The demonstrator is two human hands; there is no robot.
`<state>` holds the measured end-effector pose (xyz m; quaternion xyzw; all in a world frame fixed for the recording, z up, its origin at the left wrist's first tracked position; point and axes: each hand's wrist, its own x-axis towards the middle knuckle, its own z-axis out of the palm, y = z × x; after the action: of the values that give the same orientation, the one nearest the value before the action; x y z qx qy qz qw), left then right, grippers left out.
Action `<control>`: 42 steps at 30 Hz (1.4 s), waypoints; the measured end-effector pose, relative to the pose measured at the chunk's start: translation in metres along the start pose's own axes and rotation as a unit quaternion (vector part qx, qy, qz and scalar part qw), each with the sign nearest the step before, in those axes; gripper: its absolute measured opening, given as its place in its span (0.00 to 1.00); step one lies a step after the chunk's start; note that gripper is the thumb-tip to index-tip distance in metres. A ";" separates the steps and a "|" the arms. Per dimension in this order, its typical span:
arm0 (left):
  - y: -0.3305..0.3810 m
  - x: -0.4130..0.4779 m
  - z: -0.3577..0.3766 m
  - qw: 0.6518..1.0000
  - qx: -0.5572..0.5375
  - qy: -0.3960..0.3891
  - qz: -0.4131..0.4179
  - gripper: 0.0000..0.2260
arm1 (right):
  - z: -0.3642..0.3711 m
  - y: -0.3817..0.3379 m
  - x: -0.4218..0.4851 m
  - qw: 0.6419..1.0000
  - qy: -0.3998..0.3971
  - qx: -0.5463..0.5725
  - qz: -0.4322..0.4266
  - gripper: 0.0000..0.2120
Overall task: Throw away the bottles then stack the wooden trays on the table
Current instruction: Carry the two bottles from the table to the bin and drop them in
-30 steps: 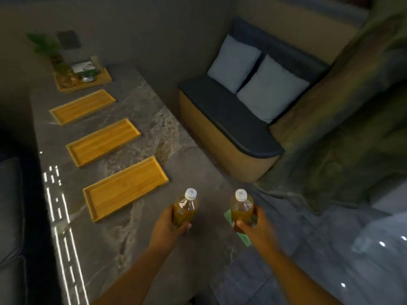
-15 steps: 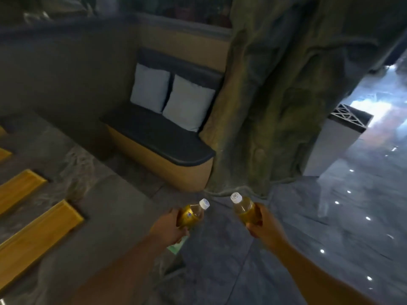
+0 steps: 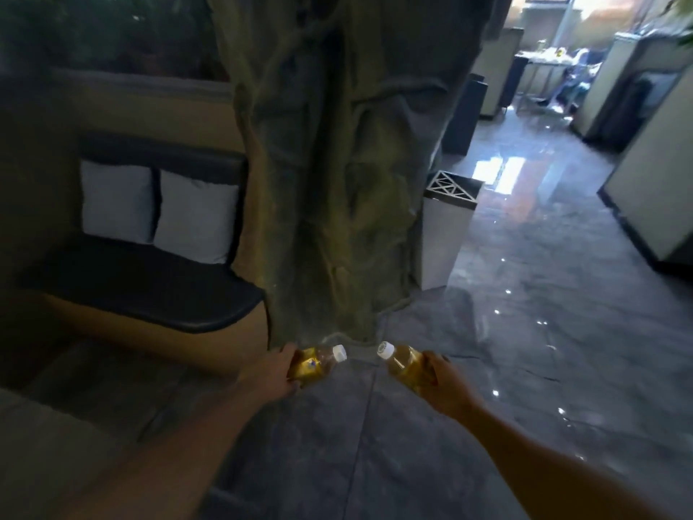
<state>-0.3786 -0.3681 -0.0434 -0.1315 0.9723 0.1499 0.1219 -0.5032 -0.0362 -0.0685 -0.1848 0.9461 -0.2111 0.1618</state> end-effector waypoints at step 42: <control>0.407 0.615 -0.052 0.942 0.190 -0.078 0.265 0.25 | -0.282 0.326 0.366 0.962 0.056 -0.058 0.259 0.23</control>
<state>-1.0834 -0.1451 -0.0596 0.1689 0.9699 -0.0005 0.1755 -1.0256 0.1815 -0.0598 0.0698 0.9798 -0.1164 0.1466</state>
